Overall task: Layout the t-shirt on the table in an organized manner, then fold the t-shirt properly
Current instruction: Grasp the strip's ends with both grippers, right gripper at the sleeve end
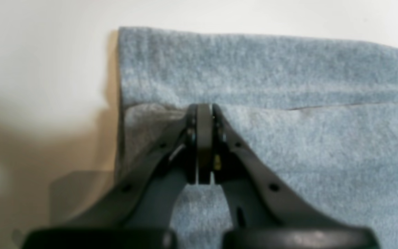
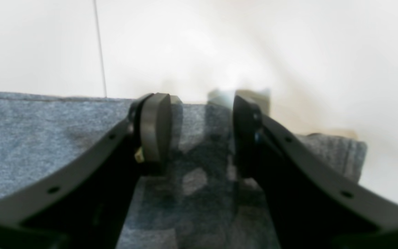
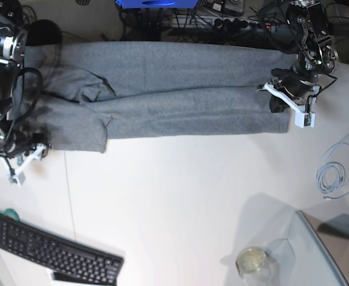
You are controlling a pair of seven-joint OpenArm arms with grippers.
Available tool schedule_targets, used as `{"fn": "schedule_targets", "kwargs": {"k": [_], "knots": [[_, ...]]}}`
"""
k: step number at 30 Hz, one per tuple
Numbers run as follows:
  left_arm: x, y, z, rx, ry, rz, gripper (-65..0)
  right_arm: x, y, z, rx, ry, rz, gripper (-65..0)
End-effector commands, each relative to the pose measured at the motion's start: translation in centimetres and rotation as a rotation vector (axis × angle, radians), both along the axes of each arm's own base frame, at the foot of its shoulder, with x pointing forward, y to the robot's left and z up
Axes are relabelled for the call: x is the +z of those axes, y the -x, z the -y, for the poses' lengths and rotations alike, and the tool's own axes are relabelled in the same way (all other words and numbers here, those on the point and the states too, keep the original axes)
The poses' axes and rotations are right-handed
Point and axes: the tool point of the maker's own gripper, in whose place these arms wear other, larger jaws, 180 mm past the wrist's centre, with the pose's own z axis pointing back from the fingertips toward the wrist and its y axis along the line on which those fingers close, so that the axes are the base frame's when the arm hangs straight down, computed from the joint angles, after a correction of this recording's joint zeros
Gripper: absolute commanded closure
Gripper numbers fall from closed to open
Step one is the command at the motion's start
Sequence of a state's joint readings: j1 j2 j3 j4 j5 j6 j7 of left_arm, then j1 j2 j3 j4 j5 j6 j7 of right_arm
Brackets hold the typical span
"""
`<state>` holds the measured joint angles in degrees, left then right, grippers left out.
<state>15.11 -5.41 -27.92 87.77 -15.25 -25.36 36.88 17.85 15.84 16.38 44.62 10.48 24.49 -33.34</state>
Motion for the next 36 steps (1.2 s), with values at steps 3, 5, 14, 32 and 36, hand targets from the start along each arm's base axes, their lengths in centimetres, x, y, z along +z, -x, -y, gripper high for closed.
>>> {"fn": "schedule_targets", "kwargs": {"k": [3, 5, 14, 32, 36], "knots": [[1.1, -0.8, -0.4, 0.0, -0.008, 0.042, 0.0, 1.5, -1.6, 0.8, -0.009, 0.009, 0.053, -12.8], [1.1, -0.8, -0.4, 0.0, -0.008, 0.042, 0.0, 1.5, -1.6, 0.8, -0.008, 0.01, 0.056, -2.4], [0.9, -0.7, -0.4, 0.001, -0.007, 0.037, 0.0, 2.2, -1.4, 0.8, 0.005, 0.027, 0.073, -0.8], [1.1, -0.9, -0.9, -0.001, -0.019, 0.039, 0.0, 7.3, 4.6, -1.2, 0.082, 0.051, 0.048, -0.9], [1.3, -1.0, -1.4, -0.004, -0.032, 0.04, 0.0, 8.3, 6.8, -2.1, 0.101, 0.022, 0.046, -0.9]]}}
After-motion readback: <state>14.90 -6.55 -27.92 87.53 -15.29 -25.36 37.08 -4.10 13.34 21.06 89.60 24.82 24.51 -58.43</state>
